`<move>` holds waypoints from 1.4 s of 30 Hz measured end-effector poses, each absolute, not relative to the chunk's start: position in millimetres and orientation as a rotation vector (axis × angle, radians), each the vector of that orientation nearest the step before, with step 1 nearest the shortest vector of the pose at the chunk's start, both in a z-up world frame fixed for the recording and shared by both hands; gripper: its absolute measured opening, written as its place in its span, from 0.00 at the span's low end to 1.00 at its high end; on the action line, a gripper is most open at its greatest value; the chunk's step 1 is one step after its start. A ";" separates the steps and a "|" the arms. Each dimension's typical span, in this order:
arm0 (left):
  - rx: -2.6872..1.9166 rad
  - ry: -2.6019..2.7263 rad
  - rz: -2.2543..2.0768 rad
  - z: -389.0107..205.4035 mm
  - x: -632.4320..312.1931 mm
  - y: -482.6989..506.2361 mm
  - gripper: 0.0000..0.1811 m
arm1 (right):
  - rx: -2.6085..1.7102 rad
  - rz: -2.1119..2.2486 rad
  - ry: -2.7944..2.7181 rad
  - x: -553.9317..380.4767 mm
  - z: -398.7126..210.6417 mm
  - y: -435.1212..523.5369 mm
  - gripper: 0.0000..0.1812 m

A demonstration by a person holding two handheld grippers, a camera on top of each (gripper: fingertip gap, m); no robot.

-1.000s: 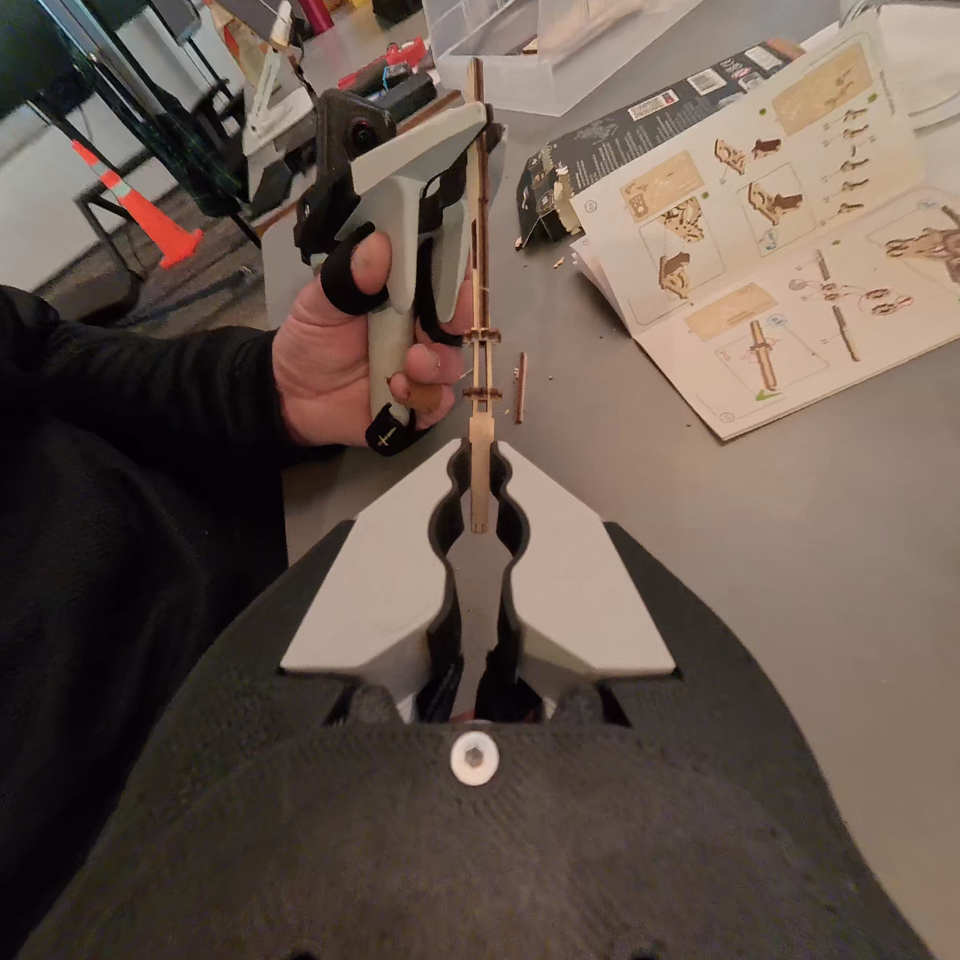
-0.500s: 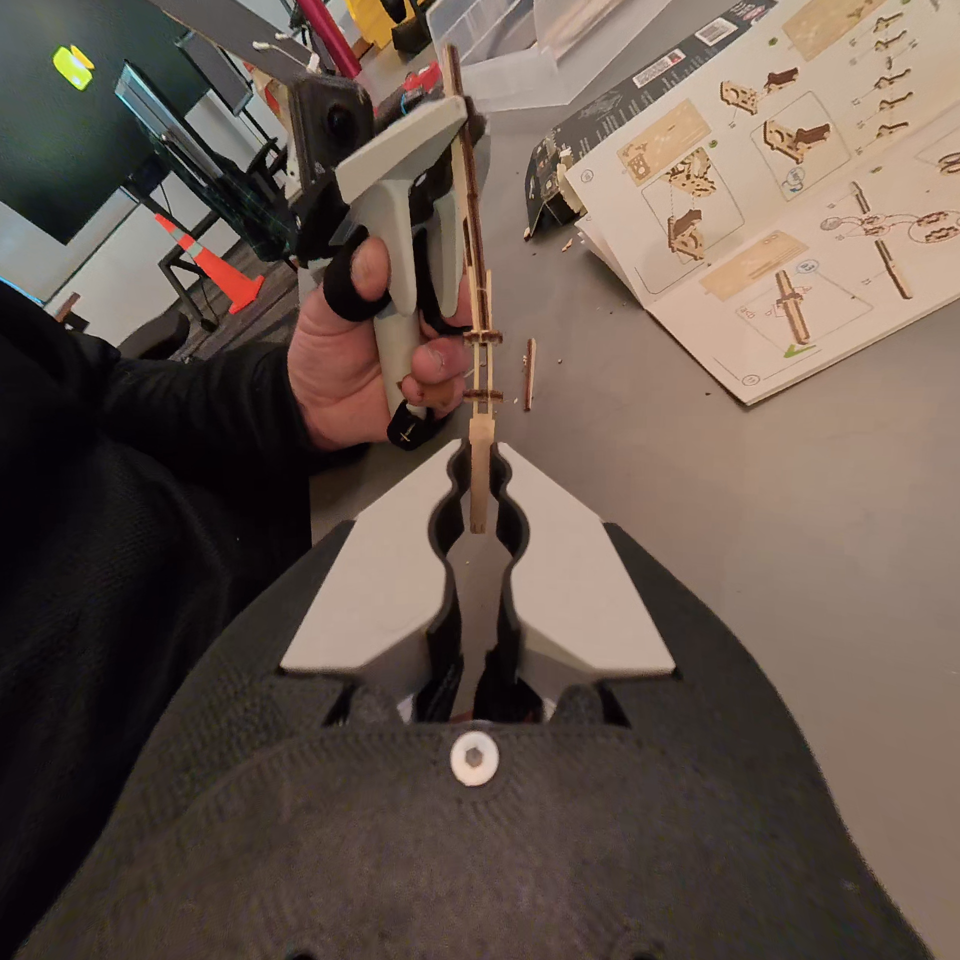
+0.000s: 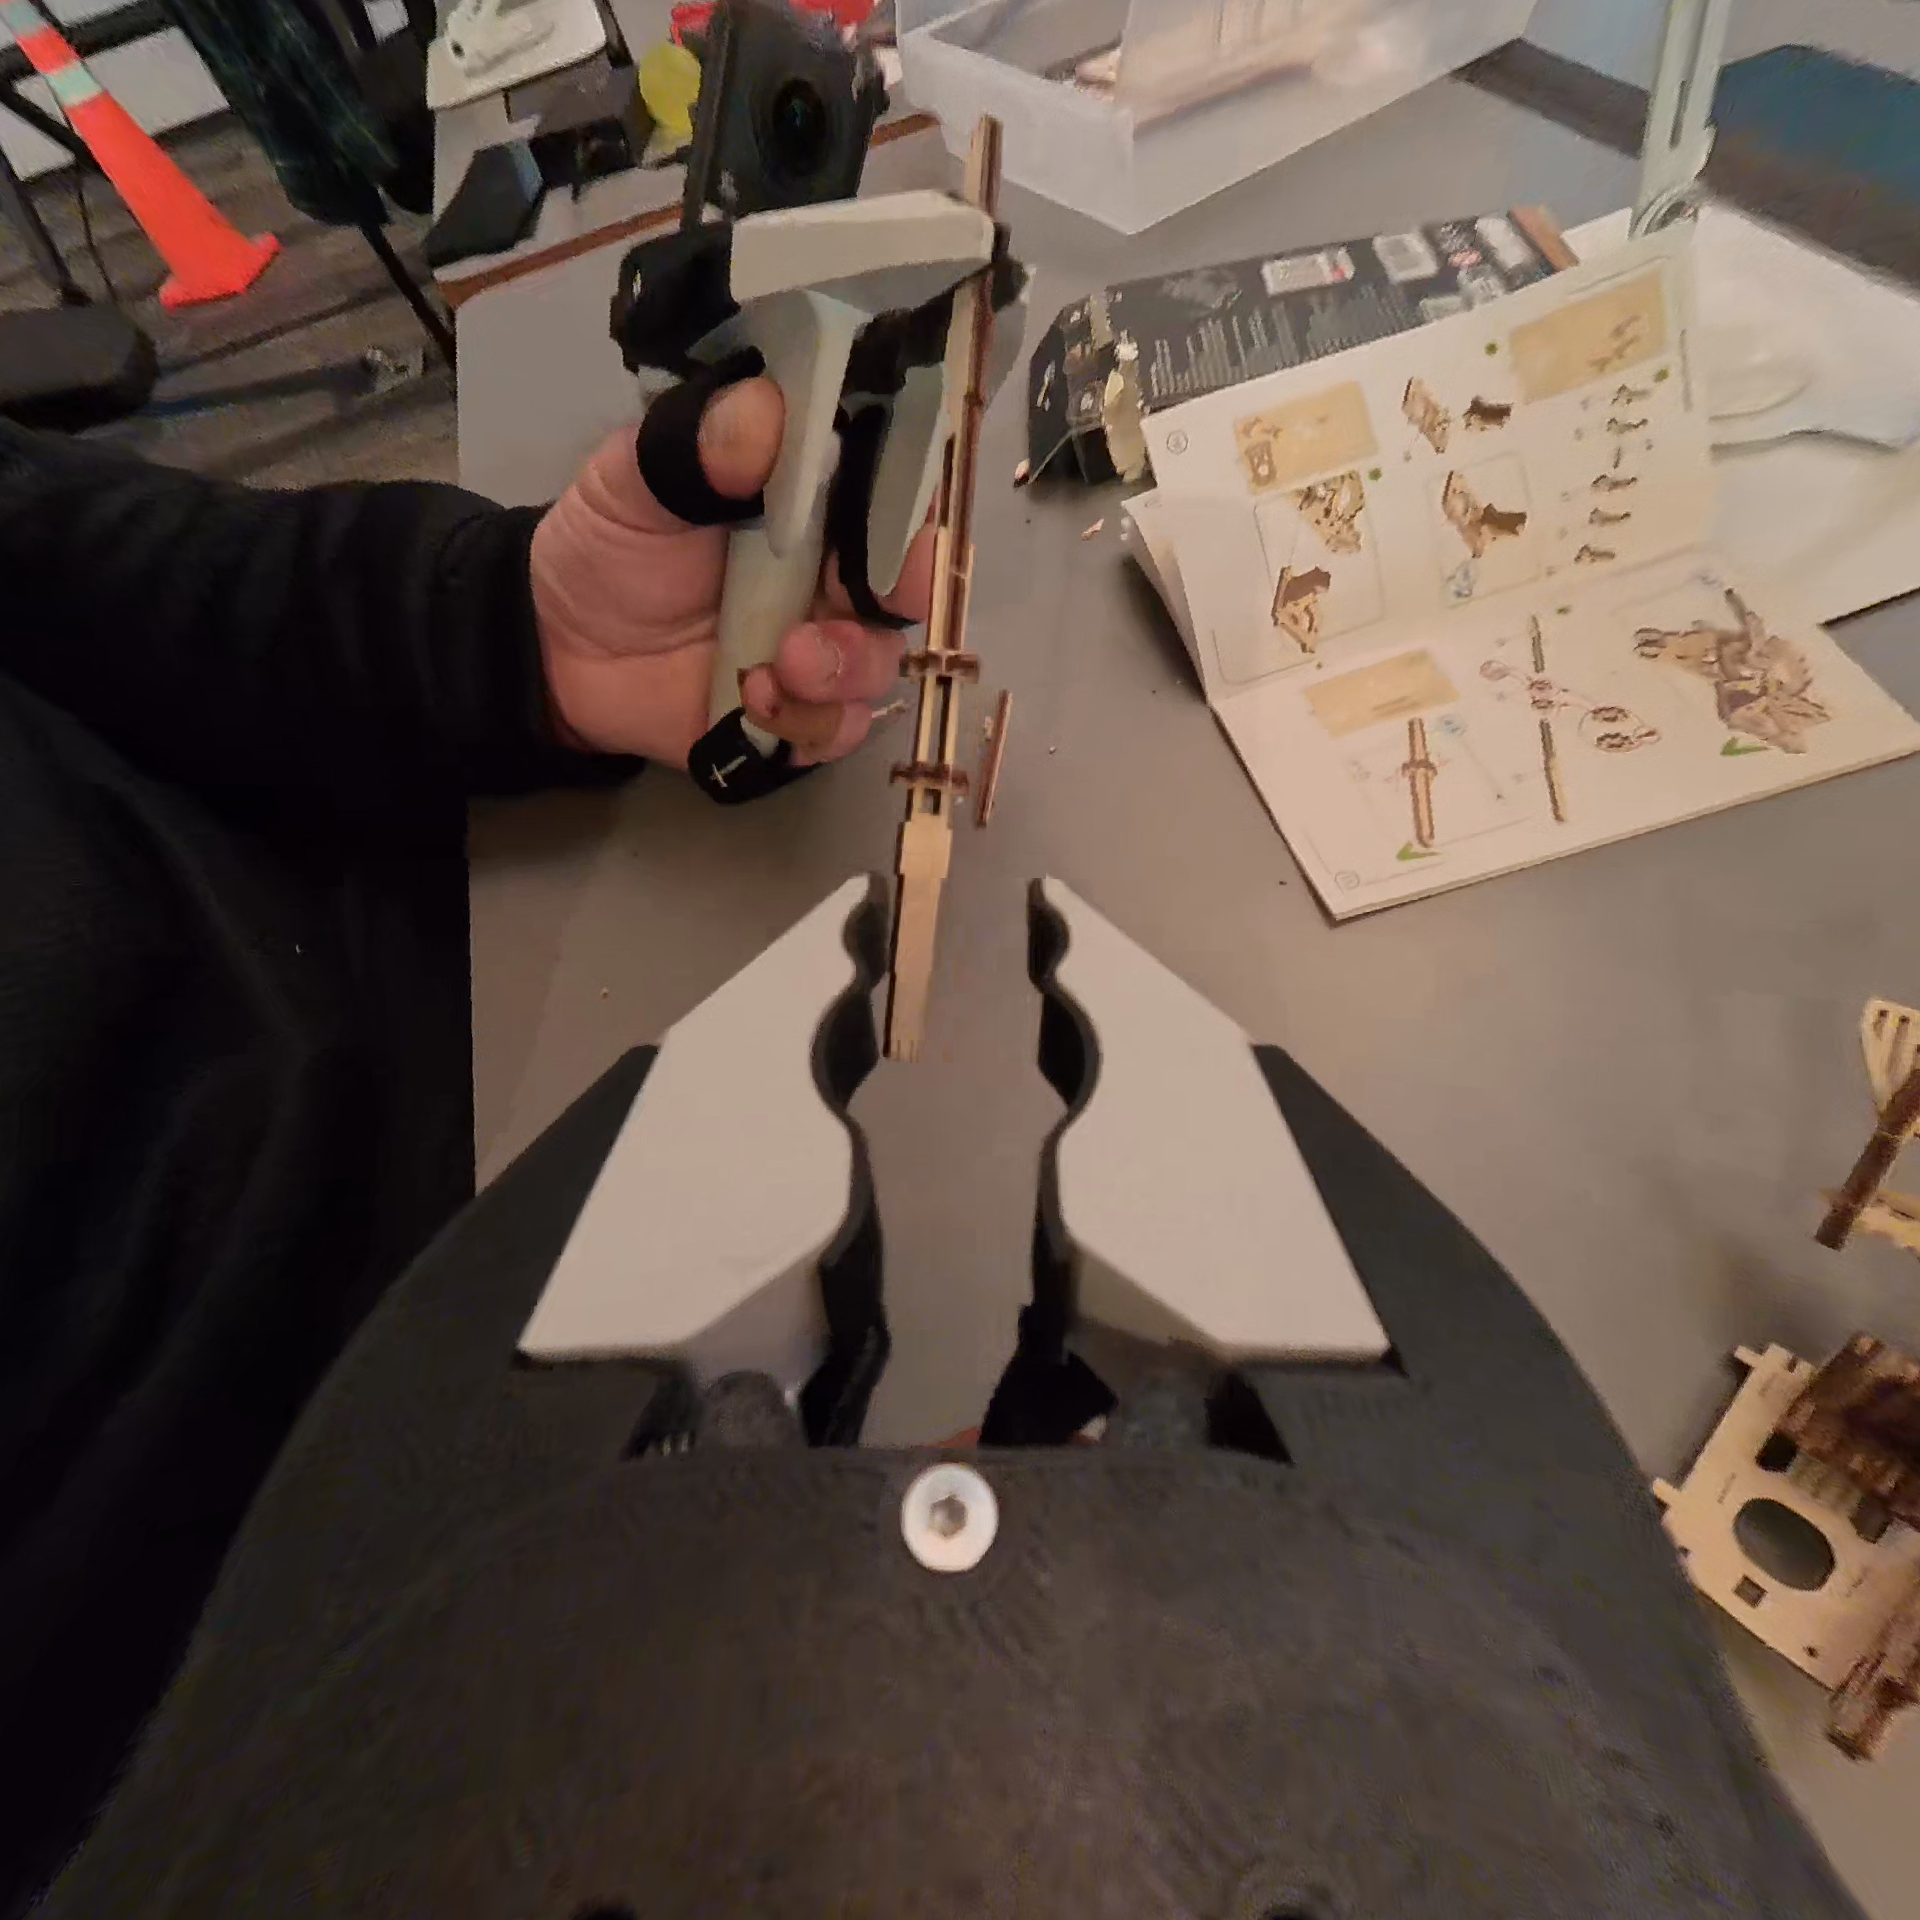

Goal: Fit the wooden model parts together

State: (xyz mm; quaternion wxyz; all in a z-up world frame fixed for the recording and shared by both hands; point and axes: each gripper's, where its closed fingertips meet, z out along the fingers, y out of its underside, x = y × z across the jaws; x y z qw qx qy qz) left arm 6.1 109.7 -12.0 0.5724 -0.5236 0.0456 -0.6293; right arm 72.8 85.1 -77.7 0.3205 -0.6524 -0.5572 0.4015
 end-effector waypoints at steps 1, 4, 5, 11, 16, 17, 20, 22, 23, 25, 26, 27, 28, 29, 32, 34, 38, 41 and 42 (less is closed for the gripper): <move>-1.230 0.130 -1.475 -11.8 8.9 107.5 0.00 | -1.728 1.062 -1.485 73.4 -80.1 83.9 0.16; -1.240 0.174 -1.467 -12.6 17.3 103.4 0.00 | -1.709 1.098 -1.493 66.0 -79.6 79.0 0.18; -1.238 0.192 -1.466 -12.1 19.4 101.5 0.00 | -1.699 1.106 -1.495 62.7 -78.2 77.2 0.19; -1.242 0.246 -1.428 -11.8 24.8 97.2 0.00 | -1.688 1.260 -1.451 57.7 -69.3 73.2 0.06; -1.266 0.307 -1.375 -13.9 30.1 94.4 0.01 | -1.713 1.348 -1.429 58.9 -70.9 69.3 0.02; -1.262 0.333 -1.359 -13.1 32.7 91.8 0.00 | -1.714 1.345 -1.426 58.7 -71.6 69.6 0.02; -1.263 0.343 -1.327 -13.9 33.5 90.9 0.01 | -1.733 1.337 -1.442 59.4 -75.2 68.8 0.02; -1.268 0.360 -1.298 -14.4 35.5 89.9 0.01 | -1.750 1.347 -1.435 59.0 -75.4 68.1 0.02; -1.270 0.369 -1.297 -15.0 36.9 89.1 0.01 | -1.761 1.340 -1.434 59.1 -76.6 68.9 0.02; -1.276 0.371 -1.279 -15.6 37.8 89.6 0.01 | -1.785 1.340 -1.428 59.8 -78.4 70.1 0.02; -1.275 0.368 -1.290 -15.8 37.4 89.6 0.01 | -1.792 1.343 -1.429 59.5 -79.0 69.9 0.02; -1.278 0.364 -1.296 -16.1 37.0 90.1 0.01 | -1.781 1.320 -1.440 59.1 -79.8 69.7 0.02; -1.277 0.366 -1.300 -16.2 37.5 89.9 0.01 | -1.759 1.294 -1.457 58.8 -79.5 69.0 0.02; -1.272 0.364 -1.316 -15.6 37.2 89.3 0.01 | -1.742 1.278 -1.477 58.5 -79.5 67.9 0.02; -1.274 0.343 -1.358 -15.9 34.9 91.0 0.01 | -1.668 1.253 -1.520 57.7 -77.4 66.0 0.02; -1.275 0.332 -1.386 -16.0 33.3 91.4 0.01 | -1.648 1.259 -1.528 57.6 -75.6 66.3 0.02; -1.290 0.364 -1.405 -17.9 37.6 89.3 0.01 | -1.615 1.235 -1.570 59.8 -76.0 64.8 0.02; -1.296 0.373 -1.402 -18.6 39.3 89.1 0.01 | -1.591 1.209 -1.616 63.4 -75.9 65.6 0.02; -1.293 0.378 -1.406 -18.2 39.8 88.2 0.01 | -1.584 1.209 -1.630 64.2 -75.3 65.4 0.01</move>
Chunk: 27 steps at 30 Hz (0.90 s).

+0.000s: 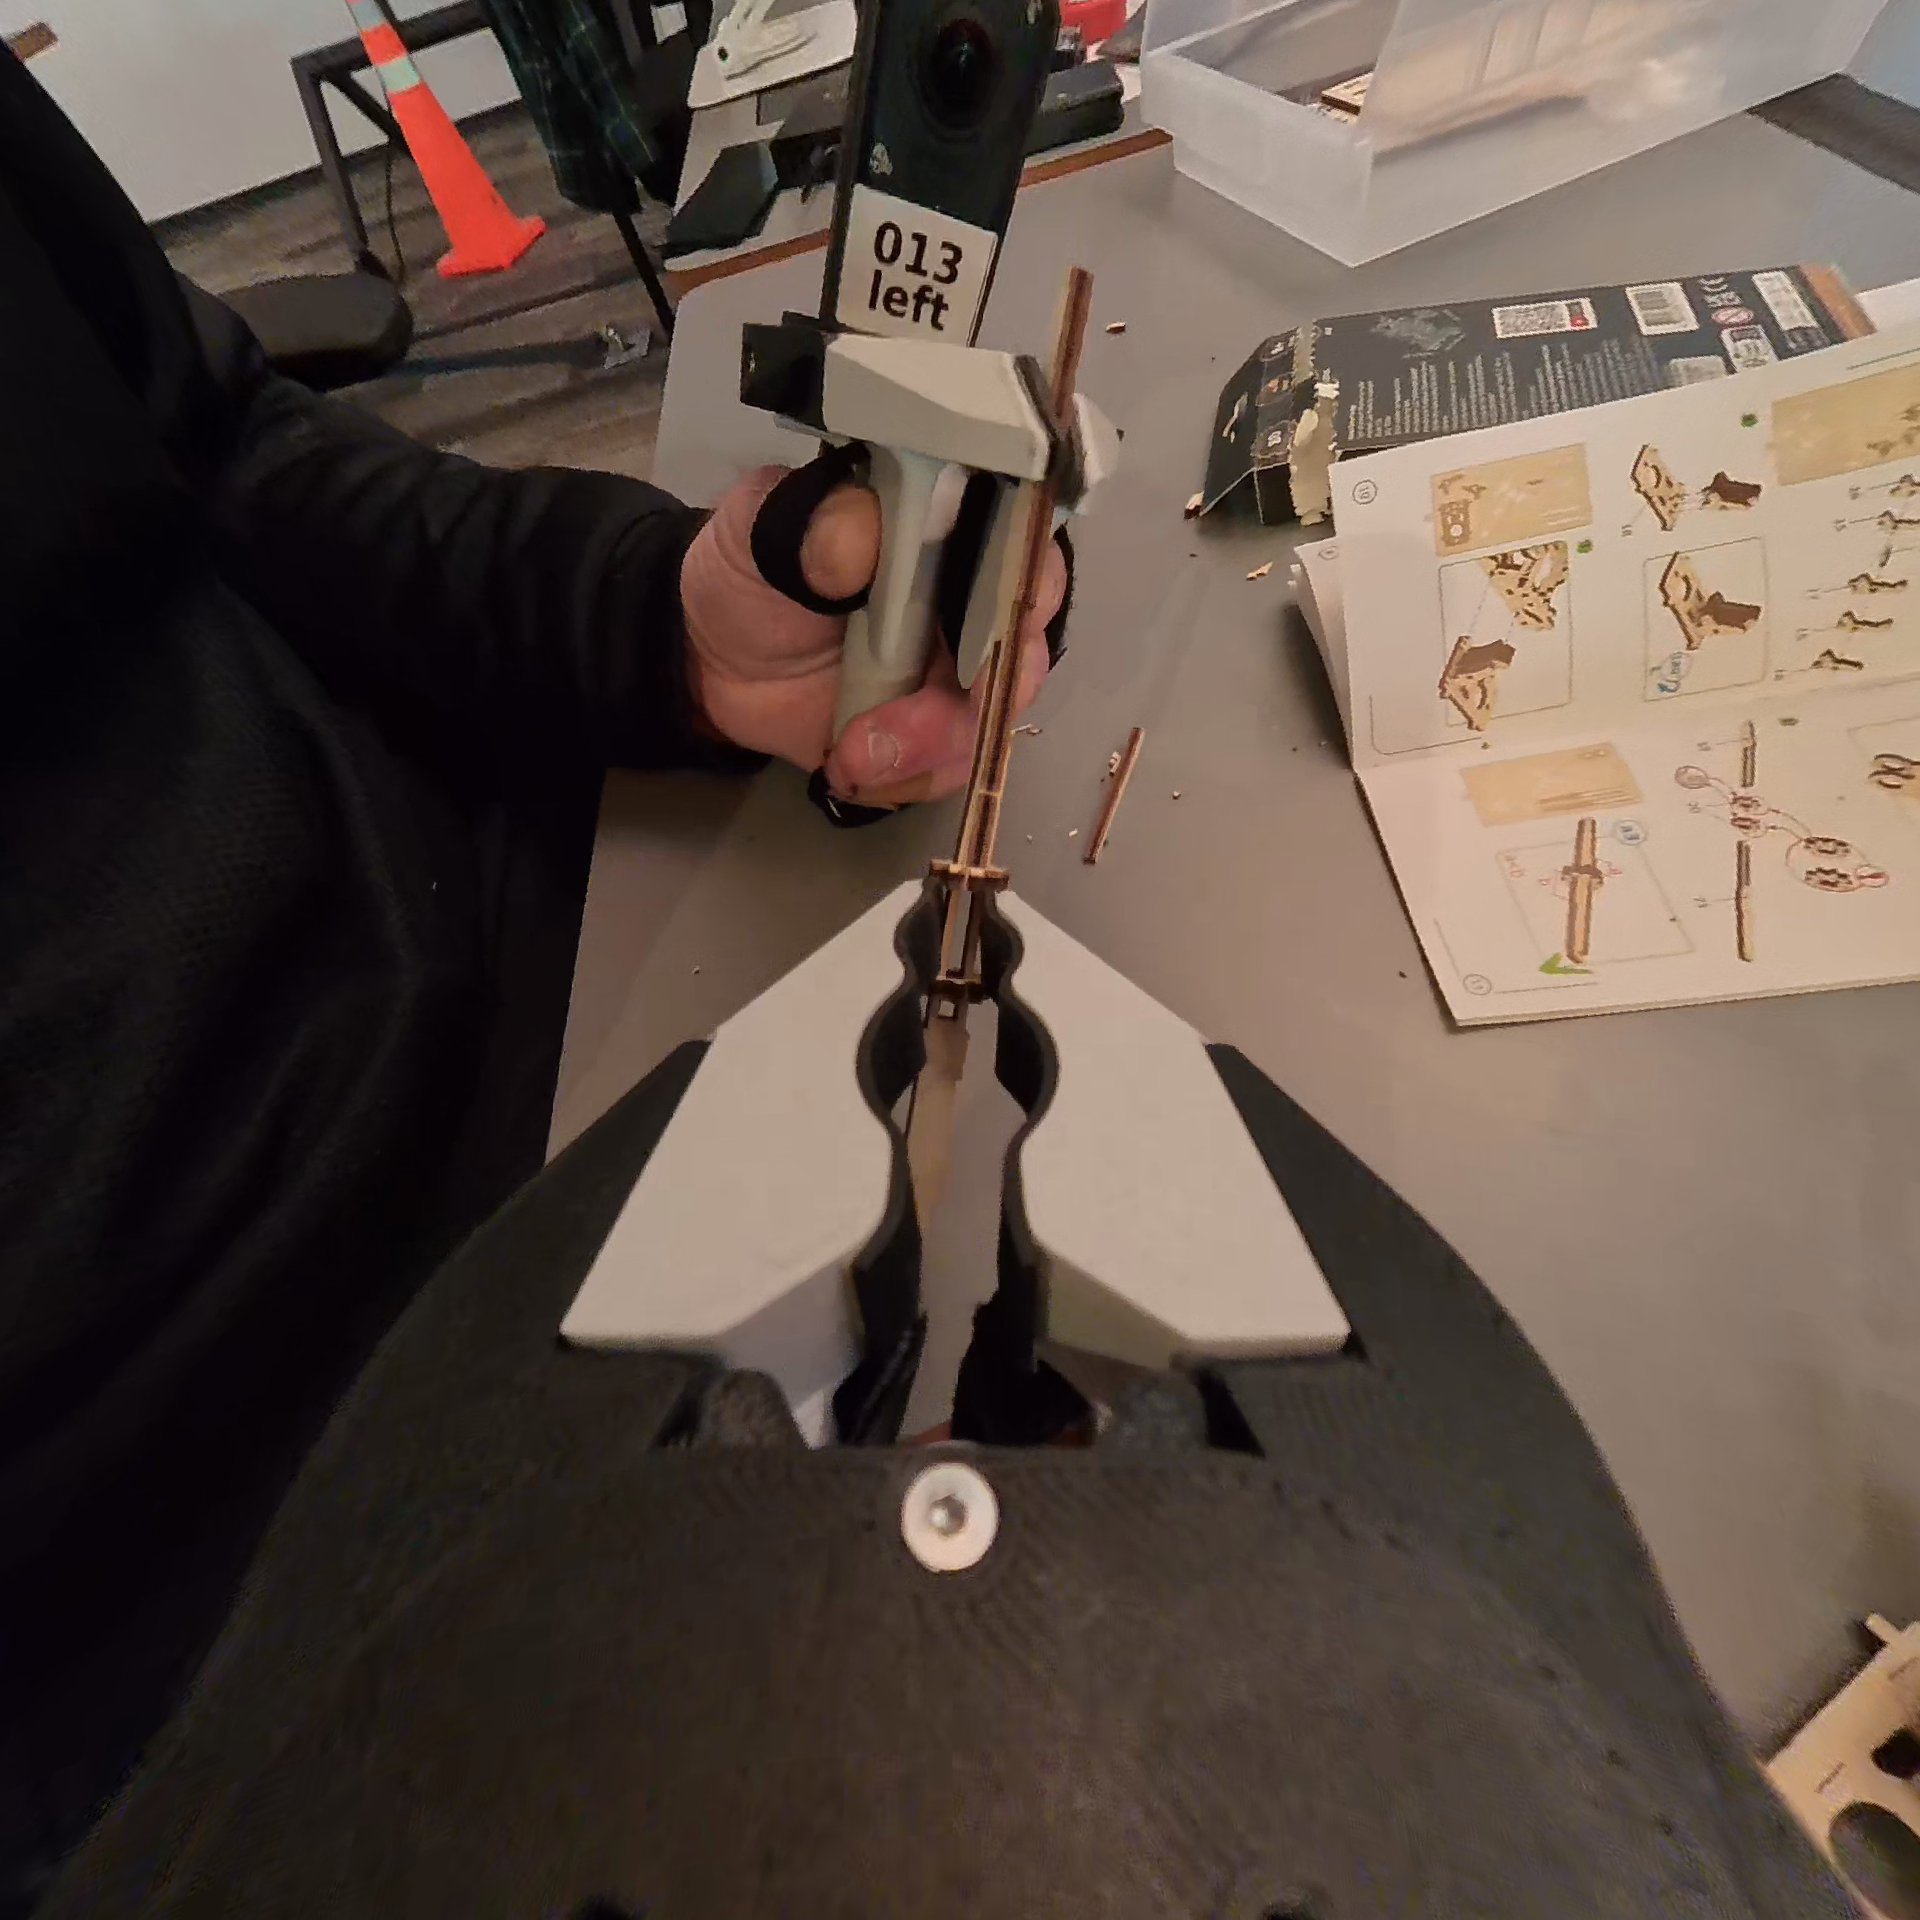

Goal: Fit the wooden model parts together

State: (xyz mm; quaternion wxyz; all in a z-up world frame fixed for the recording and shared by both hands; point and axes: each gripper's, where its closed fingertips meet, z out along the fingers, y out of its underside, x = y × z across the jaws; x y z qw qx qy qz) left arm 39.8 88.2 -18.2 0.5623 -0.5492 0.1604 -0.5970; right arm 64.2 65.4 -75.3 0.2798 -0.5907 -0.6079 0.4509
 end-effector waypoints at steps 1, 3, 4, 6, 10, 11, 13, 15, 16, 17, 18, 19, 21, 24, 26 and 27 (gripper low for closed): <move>-1.291 0.375 -1.408 -18.1 39.6 88.2 0.01 | -1.584 1.209 -1.647 64.2 -75.9 64.2 0.02; -1.293 0.368 -1.415 -17.9 39.5 89.2 0.01 | -1.589 1.222 -1.665 62.5 -76.9 61.0 0.02; -1.289 0.375 -1.428 -17.1 40.7 88.0 0.01 | -1.592 1.236 -1.662 62.4 -76.8 60.4 0.02; -1.269 0.349 -1.463 -14.0 40.2 89.0 0.01 | -1.603 1.259 -1.637 63.5 -77.5 61.4 0.02; -1.298 0.371 -1.506 -16.8 54.5 86.7 0.16 | -1.590 1.287 -1.562 62.8 -69.6 64.6 0.02; -1.316 0.388 -1.500 -19.0 57.7 86.0 0.14 | -1.586 1.261 -1.567 62.3 -69.1 65.1 0.02; -1.355 0.466 -1.439 -22.6 67.2 82.4 0.08 | -1.589 1.259 -1.550 62.0 -67.5 66.3 0.02; -1.416 0.555 -1.392 -31.2 80.2 77.5 0.07 | -1.595 1.273 -1.525 62.0 -65.7 67.3 0.02; -1.419 0.551 -1.382 -31.4 81.2 78.2 0.05 | -1.590 1.276 -1.517 62.3 -63.5 67.4 0.02; -1.442 0.572 -1.360 -35.2 82.9 78.5 0.03 | -1.584 1.281 -1.514 62.7 -61.4 66.8 0.02; -1.450 0.595 -1.340 -36.3 84.3 77.7 0.02 | -1.580 1.275 -1.512 63.1 -59.9 66.8 0.02; -1.446 0.610 -1.329 -35.2 84.5 77.1 0.01 | -1.574 1.269 -1.512 63.5 -58.5 66.4 0.02; -1.454 0.635 -1.301 -36.1 85.1 77.1 0.02 | -1.569 1.263 -1.511 64.3 -56.6 65.7 0.02; -1.428 0.642 -1.251 -34.0 84.5 76.7 0.02 | -1.561 1.248 -1.499 64.7 -55.4 65.7 0.02; -1.418 0.648 -1.258 -35.2 84.6 75.4 0.02 | -1.560 1.257 -1.489 64.3 -53.1 65.5 0.02; -1.409 0.639 -1.281 -33.9 84.7 74.2 0.02 | -1.560 1.253 -1.498 64.3 -53.5 64.7 0.02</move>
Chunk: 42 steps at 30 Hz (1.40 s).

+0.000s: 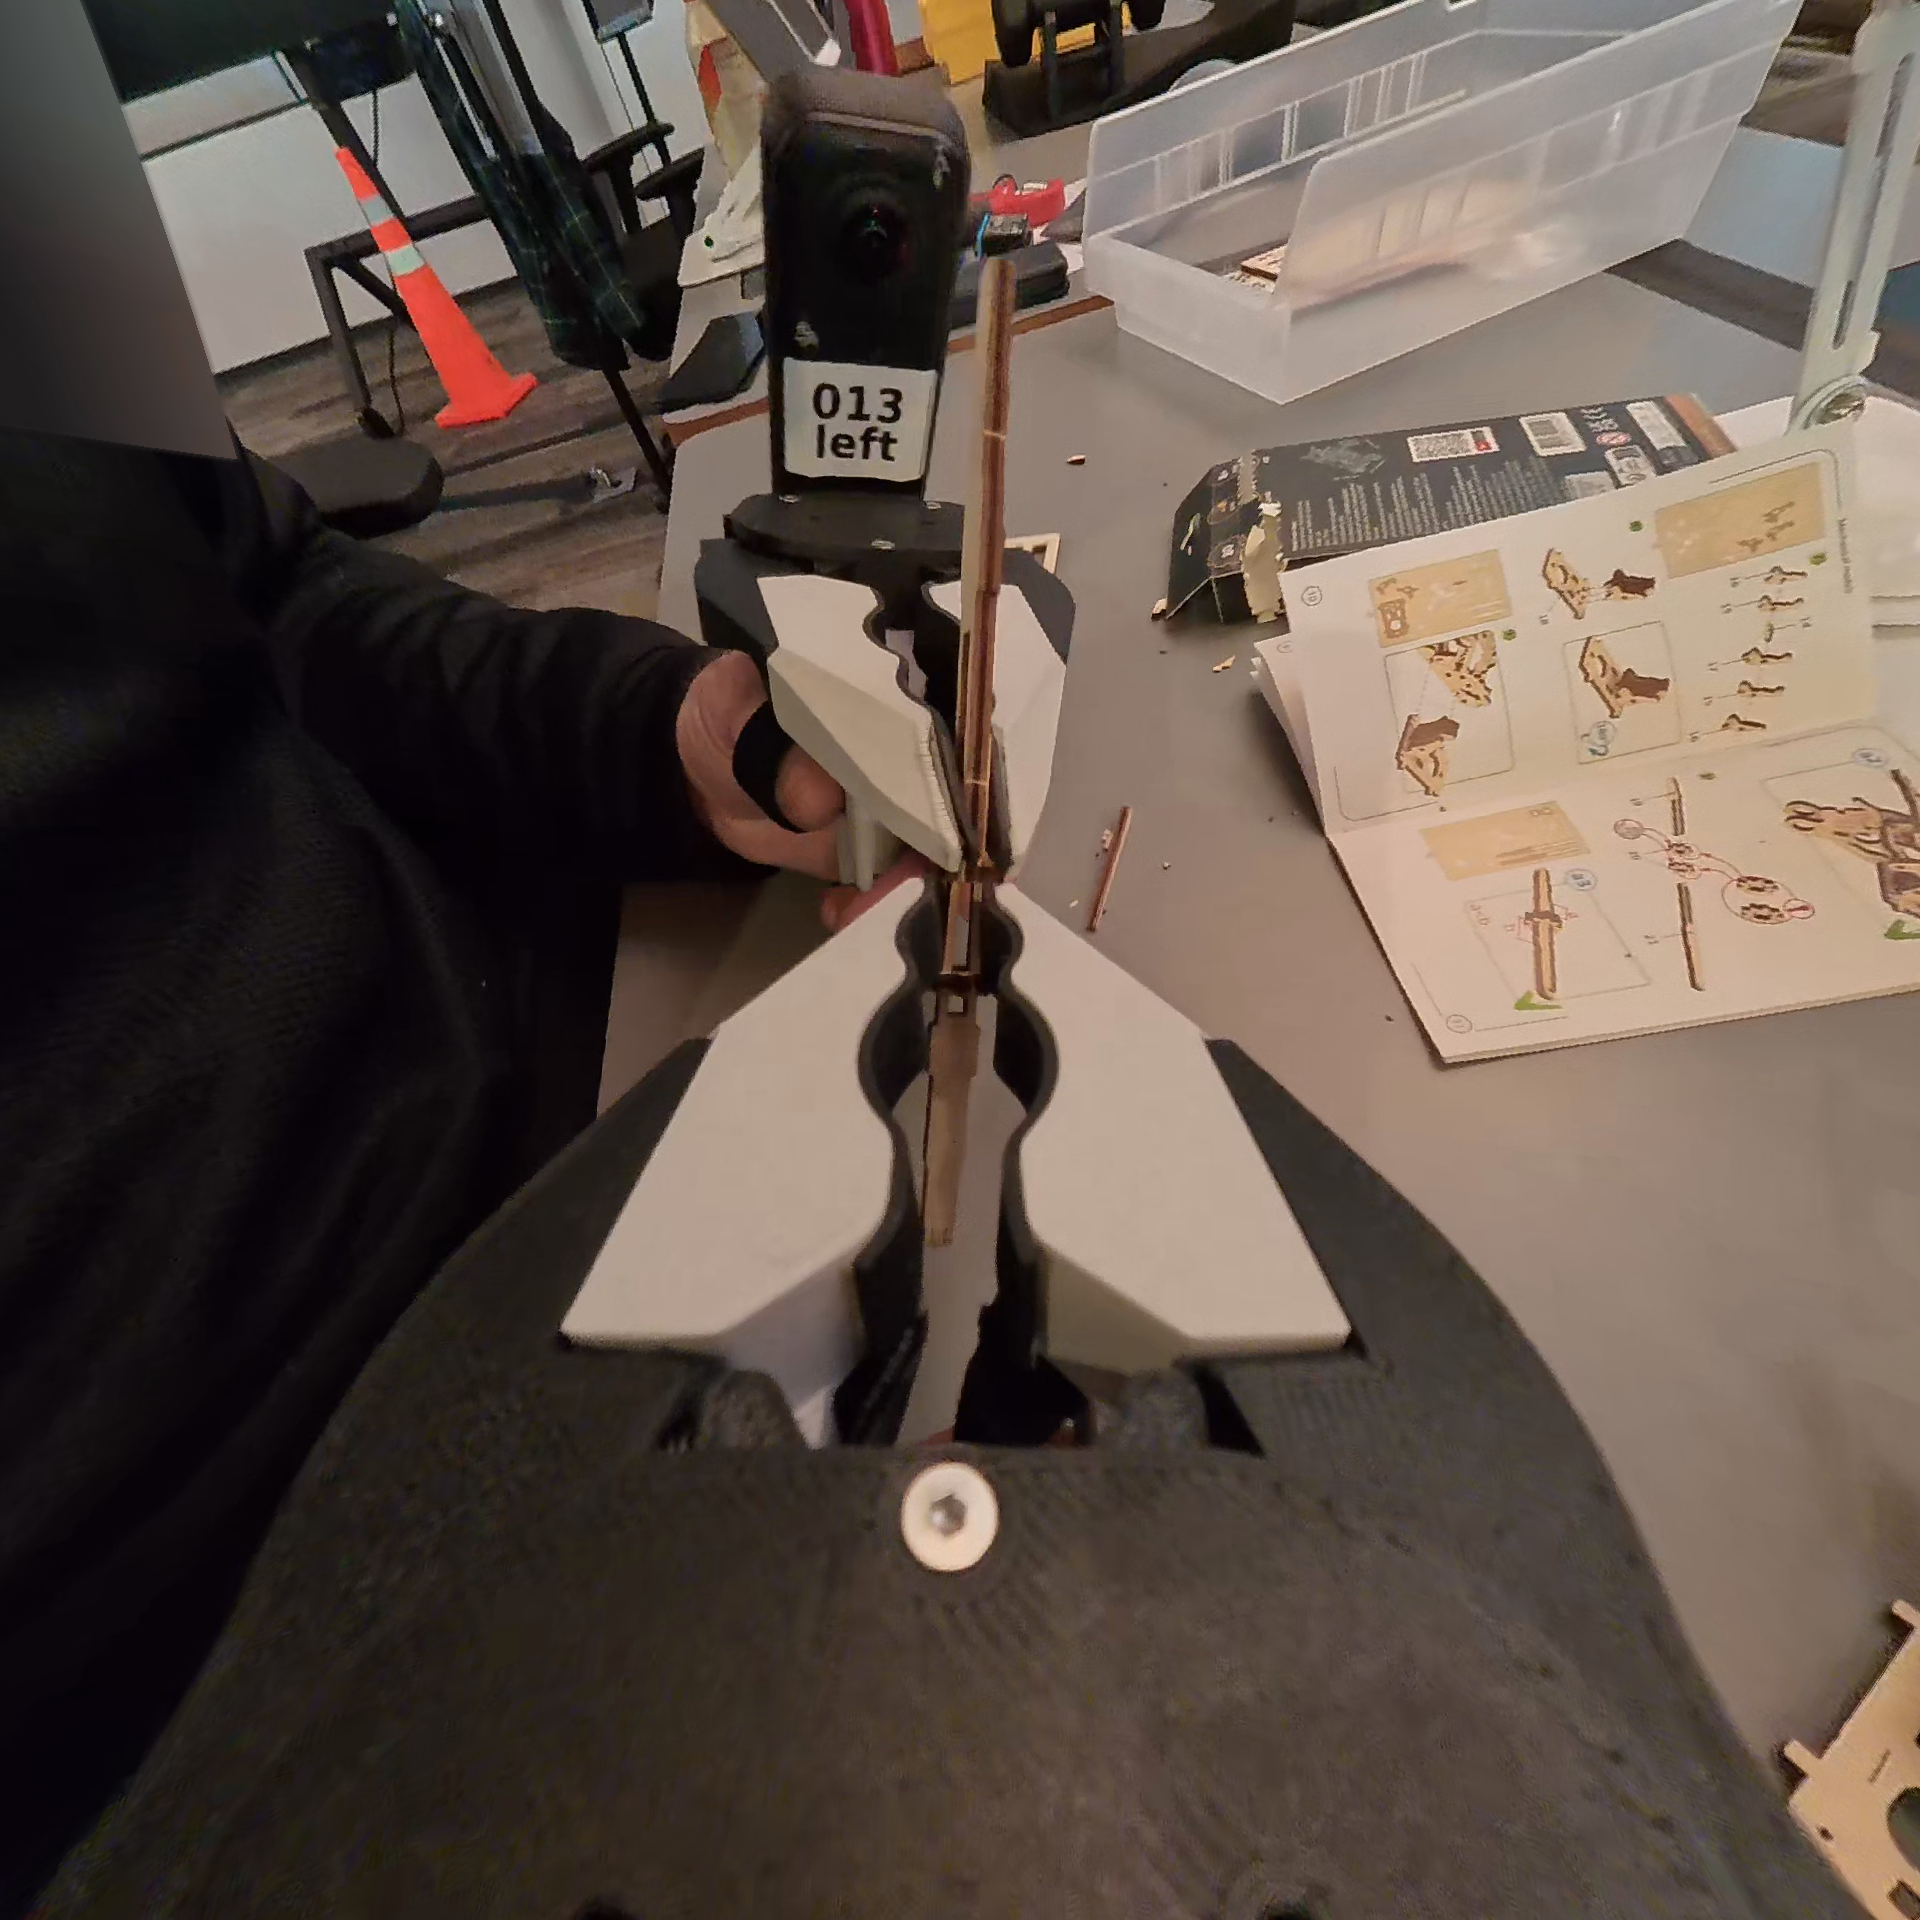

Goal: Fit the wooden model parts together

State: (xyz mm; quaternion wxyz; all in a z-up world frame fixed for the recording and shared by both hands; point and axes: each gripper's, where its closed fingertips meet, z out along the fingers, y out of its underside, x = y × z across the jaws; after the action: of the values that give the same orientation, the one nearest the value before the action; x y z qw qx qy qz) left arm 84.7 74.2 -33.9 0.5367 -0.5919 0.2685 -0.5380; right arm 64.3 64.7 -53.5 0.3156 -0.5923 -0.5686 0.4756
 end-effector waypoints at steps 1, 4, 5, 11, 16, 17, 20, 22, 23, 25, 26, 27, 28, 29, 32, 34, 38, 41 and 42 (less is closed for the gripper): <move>-1.392 0.633 -1.288 -31.5 85.0 72.9 0.02 | -1.559 1.260 -1.505 64.4 -53.1 63.6 0.02; -1.360 0.607 -1.322 -27.7 82.8 71.9 0.02 | -1.552 1.274 -1.532 64.6 -48.3 61.5 0.01; -1.375 0.605 -1.309 -29.9 83.3 73.3 0.02 | -1.552 1.268 -1.539 63.0 -46.4 61.1 0.01; -1.352 0.547 -1.318 -23.4 72.2 78.0 0.04 | -1.549 1.245 -1.537 64.3 -52.5 65.5 0.02; -1.376 0.581 -1.317 -27.3 75.3 75.2 0.02 | -1.555 1.264 -1.511 68.6 -52.6 67.3 0.02; -1.371 0.579 -1.316 -26.3 75.4 75.7 0.02 | -1.556 1.262 -1.516 68.5 -53.1 66.7 0.02; -1.373 0.589 -1.305 -26.5 75.7 75.9 0.02 | -1.551 1.263 -1.515 68.7 -51.5 67.0 0.02; -1.371 0.605 -1.294 -27.3 77.0 74.1 0.02 | -1.552 1.260 -1.523 68.8 -52.1 66.0 0.02; -1.370 0.615 -1.284 -28.1 76.8 73.6 0.02 | -1.552 1.268 -1.528 69.2 -52.5 65.0 0.02; -1.369 0.641 -1.273 -27.8 77.1 71.6 0.02 | -1.554 1.298 -1.529 69.6 -51.9 62.9 0.02; -1.372 0.644 -1.270 -28.3 77.4 71.5 0.02 | -1.554 1.322 -1.525 69.6 -51.2 61.7 0.02; -1.374 0.644 -1.281 -28.9 78.0 70.9 0.02 | -1.560 1.347 -1.518 70.1 -50.4 61.3 0.01; -1.374 0.645 -1.293 -29.5 78.4 70.1 0.01 | -1.569 1.369 -1.517 70.7 -50.2 60.9 0.01; -1.374 0.653 -1.295 -29.8 79.1 68.9 0.02 | -1.577 1.385 -1.523 71.1 -50.4 59.9 0.01; -1.373 0.651 -1.301 -30.2 79.3 68.3 0.02 | -1.595 1.398 -1.559 72.4 -51.5 56.7 0.01; -1.379 0.649 -1.291 -30.9 78.2 69.3 0.02 | -1.611 1.390 -1.573 71.1 -51.4 57.1 0.01; -1.416 0.597 -1.295 -32.7 76.0 77.2 0.02 | -1.598 1.343 -1.555 70.7 -52.7 63.3 0.01; -1.450 0.528 -1.286 -30.7 70.8 84.5 0.19 | -1.539 1.071 -1.566 67.9 -57.7 74.2 0.02; -1.475 0.527 -1.262 -30.9 71.6 85.2 0.21 | -1.514 0.956 -1.577 67.6 -59.3 78.0 0.02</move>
State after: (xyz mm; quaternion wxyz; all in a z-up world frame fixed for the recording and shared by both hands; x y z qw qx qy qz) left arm 71.6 85.2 -30.9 0.5352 -0.6194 0.2214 -0.5300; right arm 67.6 78.0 -59.3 0.3690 -0.5897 -0.6142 0.3726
